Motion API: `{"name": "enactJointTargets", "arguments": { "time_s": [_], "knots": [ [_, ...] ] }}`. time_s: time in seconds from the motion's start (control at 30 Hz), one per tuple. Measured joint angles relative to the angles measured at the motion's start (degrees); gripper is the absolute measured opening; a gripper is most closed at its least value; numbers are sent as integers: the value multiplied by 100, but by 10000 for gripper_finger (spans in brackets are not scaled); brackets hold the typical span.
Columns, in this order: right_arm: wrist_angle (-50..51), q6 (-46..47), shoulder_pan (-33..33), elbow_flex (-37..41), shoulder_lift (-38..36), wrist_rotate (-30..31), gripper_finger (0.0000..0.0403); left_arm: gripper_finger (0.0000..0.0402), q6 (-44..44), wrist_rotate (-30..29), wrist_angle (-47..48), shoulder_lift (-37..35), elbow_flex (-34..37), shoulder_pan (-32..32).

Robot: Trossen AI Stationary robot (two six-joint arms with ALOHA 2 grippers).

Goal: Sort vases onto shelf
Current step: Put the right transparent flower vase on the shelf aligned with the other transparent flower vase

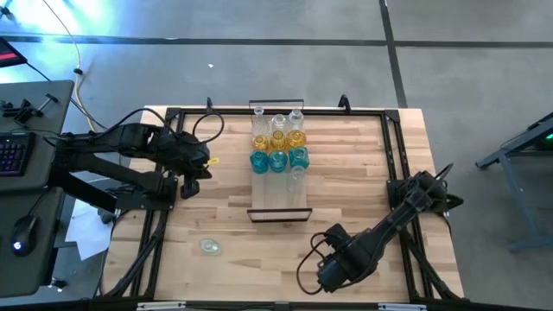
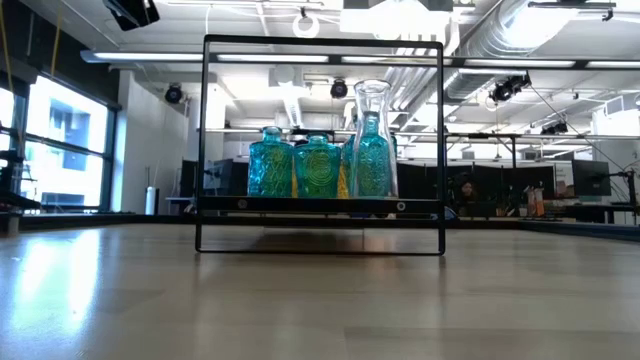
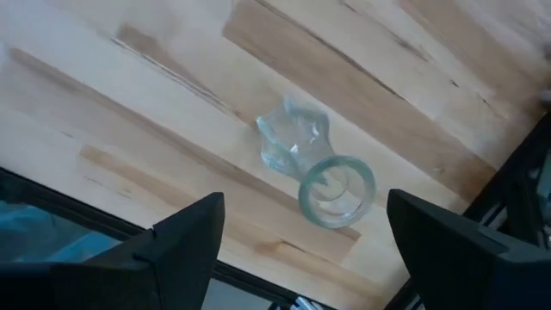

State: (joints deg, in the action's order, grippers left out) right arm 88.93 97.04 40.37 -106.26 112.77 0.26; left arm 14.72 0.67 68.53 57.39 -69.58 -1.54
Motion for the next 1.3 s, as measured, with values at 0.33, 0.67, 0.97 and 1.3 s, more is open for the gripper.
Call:
{"name": "enactJointTargets", "arguments": {
  "time_s": [0.33, 0.67, 0.97, 1.3],
  "knots": [
    [-284, -1, -21, 15, -4, 115, 306, 1, 2, -118, 0, -2, 0, 0],
    [-418, 1, -4, 22, -4, 118, 306, 1, 4, -118, 2, 0, 0, 0],
    [-449, 47, 84, 22, -4, 122, 307, 1, 5, -116, 4, -2, 0, 0],
    [-482, 1, 107, 27, 260, 220, 307, 1, 7, -118, 19, 0, 0, 0]
  ]
}}
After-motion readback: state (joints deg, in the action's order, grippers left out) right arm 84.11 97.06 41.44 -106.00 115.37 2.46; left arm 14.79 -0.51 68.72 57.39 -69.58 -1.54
